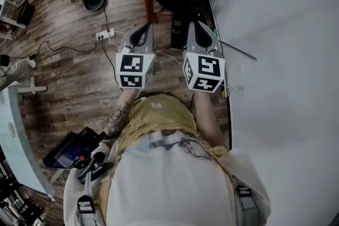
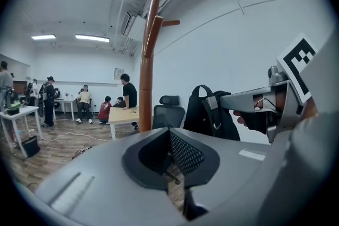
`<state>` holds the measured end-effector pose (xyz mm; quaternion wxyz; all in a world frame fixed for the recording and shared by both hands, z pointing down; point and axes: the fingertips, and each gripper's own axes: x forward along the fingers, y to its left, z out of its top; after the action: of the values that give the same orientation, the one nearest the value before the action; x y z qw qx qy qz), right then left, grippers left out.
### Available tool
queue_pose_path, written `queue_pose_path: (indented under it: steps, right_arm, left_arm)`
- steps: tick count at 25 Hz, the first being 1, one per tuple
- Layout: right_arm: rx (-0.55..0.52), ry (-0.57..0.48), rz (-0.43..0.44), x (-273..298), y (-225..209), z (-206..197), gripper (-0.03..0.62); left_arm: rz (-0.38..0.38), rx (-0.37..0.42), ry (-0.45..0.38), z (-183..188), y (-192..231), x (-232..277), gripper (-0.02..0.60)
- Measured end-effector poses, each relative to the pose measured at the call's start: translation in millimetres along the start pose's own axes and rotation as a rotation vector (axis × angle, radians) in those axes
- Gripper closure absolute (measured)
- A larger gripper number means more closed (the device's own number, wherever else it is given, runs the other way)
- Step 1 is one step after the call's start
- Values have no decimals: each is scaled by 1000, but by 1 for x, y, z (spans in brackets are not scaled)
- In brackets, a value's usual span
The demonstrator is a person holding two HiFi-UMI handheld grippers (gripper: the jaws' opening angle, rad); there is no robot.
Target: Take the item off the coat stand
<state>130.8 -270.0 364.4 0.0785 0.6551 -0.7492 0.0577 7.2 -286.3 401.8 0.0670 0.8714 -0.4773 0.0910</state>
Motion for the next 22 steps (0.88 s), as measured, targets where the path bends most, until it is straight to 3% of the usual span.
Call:
queue_pose_path:
  steps: [9, 22]
  right_arm:
    - [5, -66, 34, -2, 18, 24, 589]
    - [31, -70, 49, -5, 19, 23, 589]
  left_arm:
    - [-1, 18, -103, 51, -7, -12, 584]
    - [-2, 29, -115, 57, -12, -13, 584]
